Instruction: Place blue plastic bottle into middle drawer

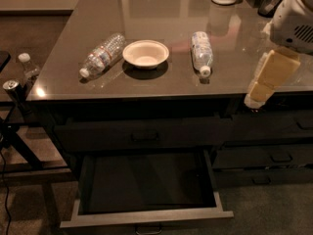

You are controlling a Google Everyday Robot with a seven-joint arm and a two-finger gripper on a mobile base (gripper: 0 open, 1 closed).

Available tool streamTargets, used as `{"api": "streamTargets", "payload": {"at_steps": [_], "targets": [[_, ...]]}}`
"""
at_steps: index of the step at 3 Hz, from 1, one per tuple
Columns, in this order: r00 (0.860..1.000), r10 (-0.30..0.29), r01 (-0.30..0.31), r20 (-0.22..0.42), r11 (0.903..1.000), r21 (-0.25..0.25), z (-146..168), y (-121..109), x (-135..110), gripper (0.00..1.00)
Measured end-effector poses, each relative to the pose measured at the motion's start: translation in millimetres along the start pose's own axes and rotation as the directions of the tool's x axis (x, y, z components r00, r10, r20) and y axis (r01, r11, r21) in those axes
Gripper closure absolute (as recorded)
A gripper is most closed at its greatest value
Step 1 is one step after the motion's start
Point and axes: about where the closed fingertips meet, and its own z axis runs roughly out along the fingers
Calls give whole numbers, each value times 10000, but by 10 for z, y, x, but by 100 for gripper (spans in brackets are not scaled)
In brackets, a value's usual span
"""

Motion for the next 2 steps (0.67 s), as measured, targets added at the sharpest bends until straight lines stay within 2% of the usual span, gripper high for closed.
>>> {"api": "streamTargets", "payload": {"at_steps": [1,2], "targets": [[9989,184,-175,-430,9996,222,133,-126,-81,0],[9987,199,-186,-463,9994,277,133,-138,-84,0]]}}
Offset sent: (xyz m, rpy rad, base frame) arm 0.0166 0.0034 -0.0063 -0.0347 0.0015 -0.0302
